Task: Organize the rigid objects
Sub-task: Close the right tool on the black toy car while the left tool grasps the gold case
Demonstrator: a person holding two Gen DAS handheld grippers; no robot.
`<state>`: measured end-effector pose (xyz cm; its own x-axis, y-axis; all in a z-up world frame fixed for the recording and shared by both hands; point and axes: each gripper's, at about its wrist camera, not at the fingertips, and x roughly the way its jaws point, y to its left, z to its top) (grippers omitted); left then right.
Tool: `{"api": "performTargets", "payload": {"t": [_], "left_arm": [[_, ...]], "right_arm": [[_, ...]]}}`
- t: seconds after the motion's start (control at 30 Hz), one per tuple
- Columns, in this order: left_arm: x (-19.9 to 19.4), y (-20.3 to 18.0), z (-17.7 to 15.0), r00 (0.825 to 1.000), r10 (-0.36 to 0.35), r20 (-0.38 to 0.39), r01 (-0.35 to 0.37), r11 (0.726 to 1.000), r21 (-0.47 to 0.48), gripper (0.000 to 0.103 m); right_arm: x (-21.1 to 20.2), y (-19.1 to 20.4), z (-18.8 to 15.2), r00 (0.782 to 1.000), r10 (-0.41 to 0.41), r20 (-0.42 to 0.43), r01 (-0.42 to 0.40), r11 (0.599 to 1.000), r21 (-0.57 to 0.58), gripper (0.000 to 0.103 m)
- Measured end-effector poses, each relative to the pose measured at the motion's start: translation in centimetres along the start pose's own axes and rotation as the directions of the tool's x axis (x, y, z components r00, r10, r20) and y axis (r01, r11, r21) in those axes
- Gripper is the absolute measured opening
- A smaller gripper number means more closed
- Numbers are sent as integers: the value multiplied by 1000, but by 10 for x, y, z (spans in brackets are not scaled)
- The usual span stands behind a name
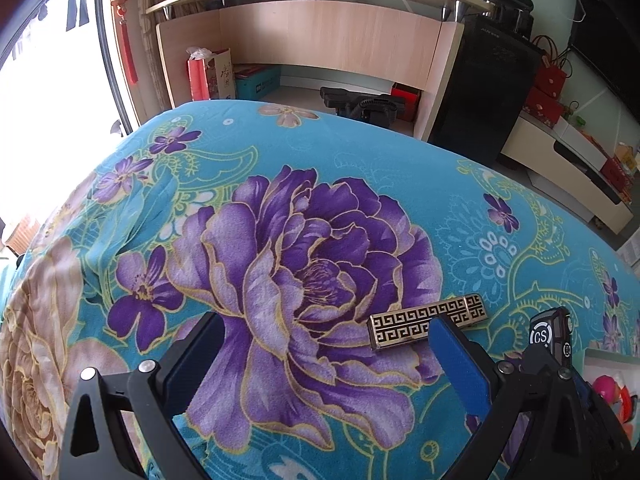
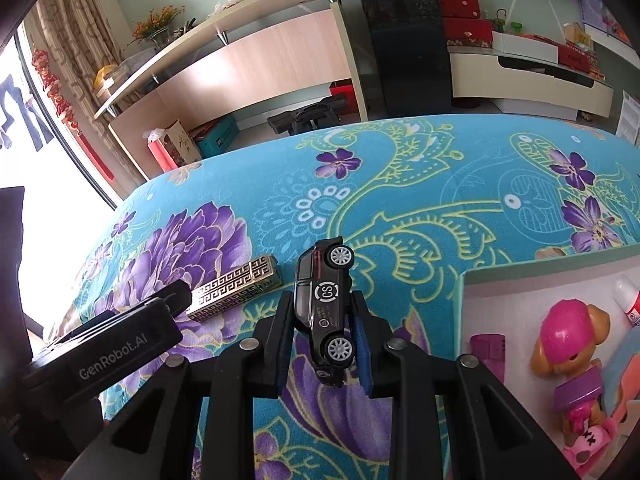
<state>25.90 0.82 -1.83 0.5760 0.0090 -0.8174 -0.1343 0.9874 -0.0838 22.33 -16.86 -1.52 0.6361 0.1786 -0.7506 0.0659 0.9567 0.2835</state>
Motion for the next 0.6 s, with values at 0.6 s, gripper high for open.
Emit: {"api": "performTargets", "payload": {"t": [0.6], "left_arm": [[26,-62,-3,996,-78,-32,81,993,85,96]], "right_arm": [[-40,-39,20,995,-31,92,23,995,93,28]]}}
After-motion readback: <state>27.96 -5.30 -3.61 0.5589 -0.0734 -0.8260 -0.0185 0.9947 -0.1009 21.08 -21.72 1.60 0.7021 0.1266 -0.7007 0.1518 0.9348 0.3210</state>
